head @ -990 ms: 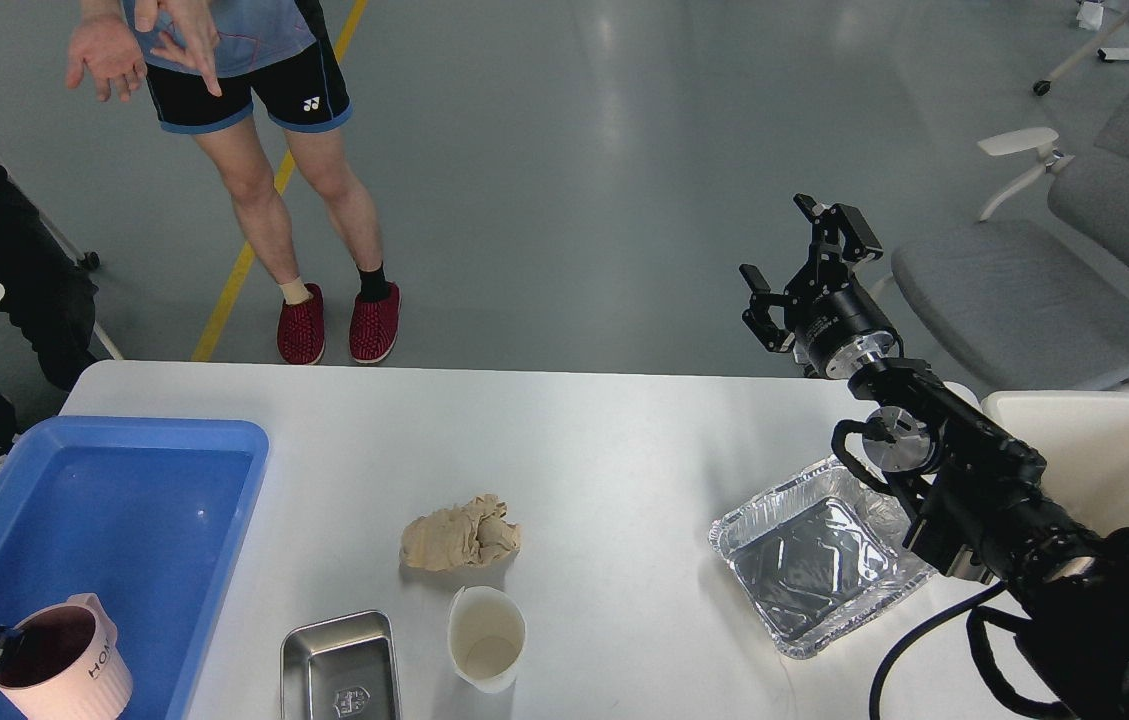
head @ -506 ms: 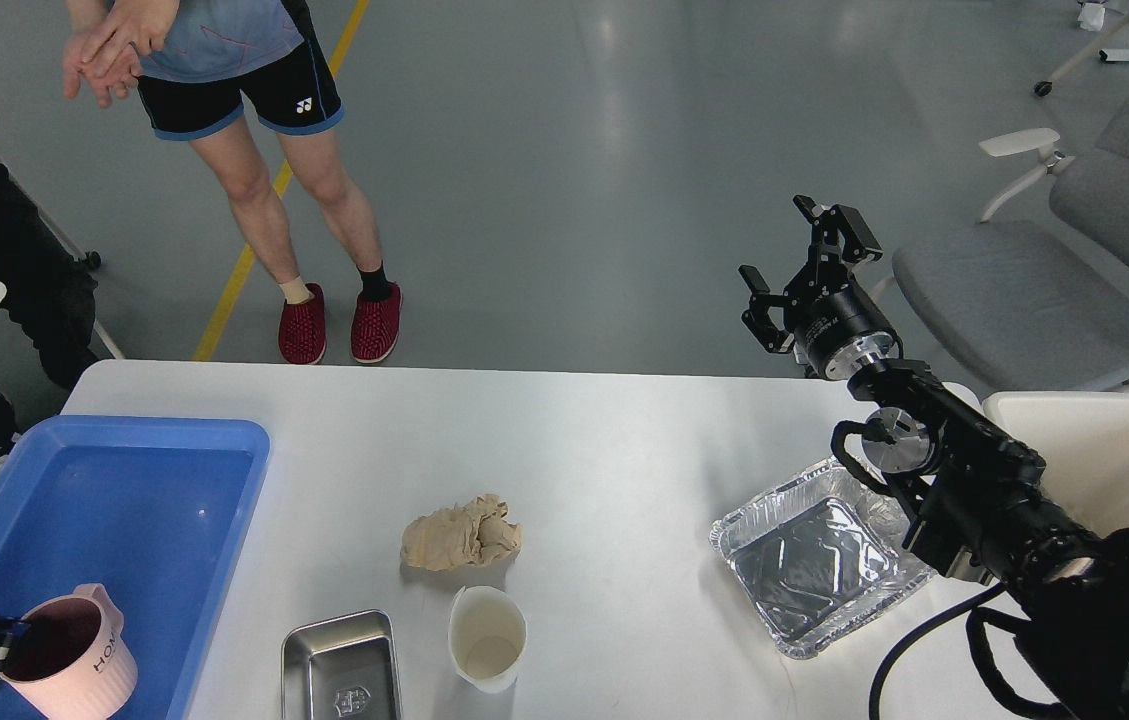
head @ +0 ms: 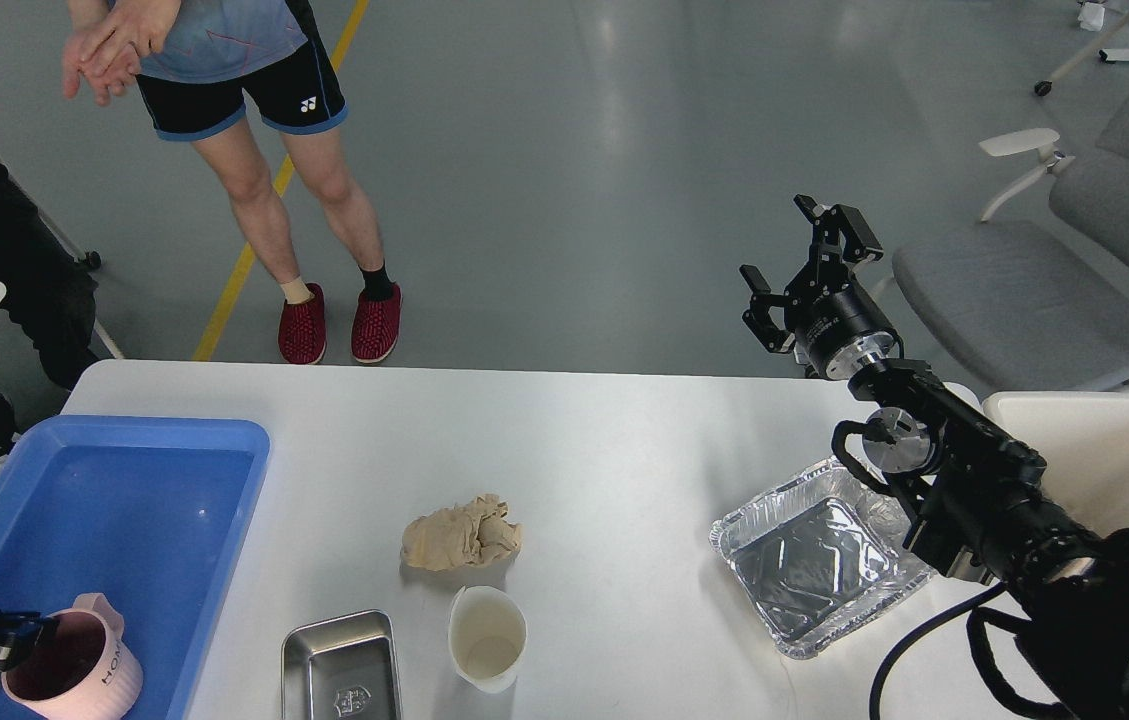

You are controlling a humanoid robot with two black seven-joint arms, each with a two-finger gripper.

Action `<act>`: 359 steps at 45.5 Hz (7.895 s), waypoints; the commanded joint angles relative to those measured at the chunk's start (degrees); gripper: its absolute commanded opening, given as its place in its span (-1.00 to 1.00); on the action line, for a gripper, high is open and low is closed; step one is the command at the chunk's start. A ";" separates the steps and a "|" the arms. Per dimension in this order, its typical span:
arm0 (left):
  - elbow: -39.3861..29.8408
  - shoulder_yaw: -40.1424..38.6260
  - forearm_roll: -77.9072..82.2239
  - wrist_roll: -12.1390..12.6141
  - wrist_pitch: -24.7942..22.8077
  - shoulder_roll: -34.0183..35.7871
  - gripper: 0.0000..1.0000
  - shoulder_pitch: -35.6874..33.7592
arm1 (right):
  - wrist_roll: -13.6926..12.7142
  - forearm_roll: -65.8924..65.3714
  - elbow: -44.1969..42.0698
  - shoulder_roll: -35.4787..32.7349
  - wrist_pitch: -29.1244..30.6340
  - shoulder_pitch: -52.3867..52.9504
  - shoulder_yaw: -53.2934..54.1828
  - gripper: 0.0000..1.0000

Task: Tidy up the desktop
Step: 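Lower the pink mug into the tub's near corner and release, then reach the left gripper to the small steel tray and grasp it, then lift the steel tray and tip it over the blue tub, then lower the steel tray into the blue tub and release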

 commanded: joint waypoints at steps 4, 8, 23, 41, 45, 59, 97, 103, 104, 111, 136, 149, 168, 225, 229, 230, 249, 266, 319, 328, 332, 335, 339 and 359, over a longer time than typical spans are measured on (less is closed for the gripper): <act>-0.37 -0.51 -0.55 -1.25 -0.06 0.27 0.45 -0.26 | 0.00 0.00 0.01 0.04 0.00 0.00 0.00 1.00; -0.55 -1.21 -1.51 -3.18 -0.49 0.53 0.47 -0.35 | 0.00 0.00 0.01 0.04 0.00 0.00 0.00 1.00; -0.55 -11.39 -6.26 -8.46 -11.90 7.47 0.47 -5.17 | -0.09 0.00 0.01 -0.04 0.00 0.00 0.00 1.00; -3.45 -31.71 -11.79 -10.83 -43.73 28.82 0.47 -16.00 | -0.09 0.00 0.01 0.31 0.00 0.08 -0.09 1.00; -3.54 -31.80 -12.68 -11.53 -44.77 30.50 0.47 -16.08 | -0.09 0.00 0.01 0.39 0.00 0.08 -0.09 1.00; -5.29 -29.43 -12.59 -10.75 -44.00 23.83 0.47 -15.56 | -0.09 0.00 0.18 0.31 0.00 0.17 -0.18 1.00; -4.50 -21.34 -6.79 -1.34 -38.11 -13.97 0.47 0.44 | -0.09 0.00 0.01 0.13 0.00 1.84 -0.09 1.00; -4.41 -21.43 -5.38 -1.25 -37.94 -13.88 0.47 2.90 | -0.09 0.00 -0.08 0.22 -0.09 2.28 -0.09 1.00; -4.33 -21.43 -5.12 -1.25 -37.85 -13.88 0.47 2.99 | -0.09 0.00 -0.08 0.22 -0.09 2.28 -0.09 1.00; -3.10 -21.52 -5.03 -1.25 -34.43 -14.32 0.47 4.66 | -0.09 0.00 -0.08 0.13 -0.09 2.28 -0.09 1.00; 1.30 -21.51 -4.94 -0.73 -26.34 -20.83 0.47 11.78 | -0.27 0.00 -0.08 0.04 0.00 2.37 -0.09 1.00; 1.65 -21.52 -5.65 -1.25 -25.02 -21.35 0.38 11.78 | -0.27 -0.09 0.01 0.13 -0.09 2.37 -0.09 1.00; 1.74 -20.99 -4.77 -0.29 -23.96 -21.36 -0.18 12.83 | -0.27 0.00 0.01 0.39 -0.09 2.81 -0.18 1.00; 1.83 -22.04 -4.94 4.64 -22.73 -20.21 -1.00 10.02 | -0.27 -0.09 0.01 0.13 0.00 2.81 -0.26 1.00; 1.83 -22.04 -5.82 5.25 -22.82 -18.72 -1.00 7.92 | -0.27 -0.09 0.01 0.13 0.00 2.72 -0.26 1.00; 1.83 -22.04 -5.91 5.51 -22.82 -18.37 -1.00 7.65 | -0.35 -0.09 0.01 0.22 0.00 2.63 -0.26 1.00; 0.68 -24.42 -8.64 5.34 -26.06 -5.90 -1.00 -4.82 | -0.27 -0.09 0.01 0.31 0.00 2.63 -0.53 1.00; -1.69 -24.50 -8.63 2.09 -34.07 11.77 -1.00 -15.90 | -0.27 -0.09 0.09 0.39 0.00 2.37 -0.70 1.00; 27.92 -23.10 -9.69 2.44 -16.06 -16.07 -1.00 -4.39 | -0.35 -0.26 0.09 0.75 0.00 1.84 -0.97 1.00; 35.22 -23.01 -13.03 2.44 -13.68 -22.32 -1.00 -2.90 | -0.27 -0.26 0.01 0.75 0.09 1.67 -1.05 1.00; 36.10 -22.84 -12.94 2.53 -13.68 -23.90 -1.00 -2.11 | -0.27 -0.26 0.01 0.75 0.09 1.58 -1.05 1.00; 36.19 -22.75 -12.94 2.53 -13.50 -24.08 -1.00 -0.62 | -0.27 -0.26 0.01 0.75 0.09 1.58 -1.05 1.00; 36.37 -22.66 -12.85 2.53 -13.07 -24.26 -0.99 1.40 | -0.27 -0.26 0.01 0.75 0.09 1.67 -1.05 1.00; 40.85 -21.25 -12.59 2.53 -9.72 -28.82 -0.96 4.13 | -0.35 -0.35 0.01 -0.84 0.09 1.58 -1.14 1.00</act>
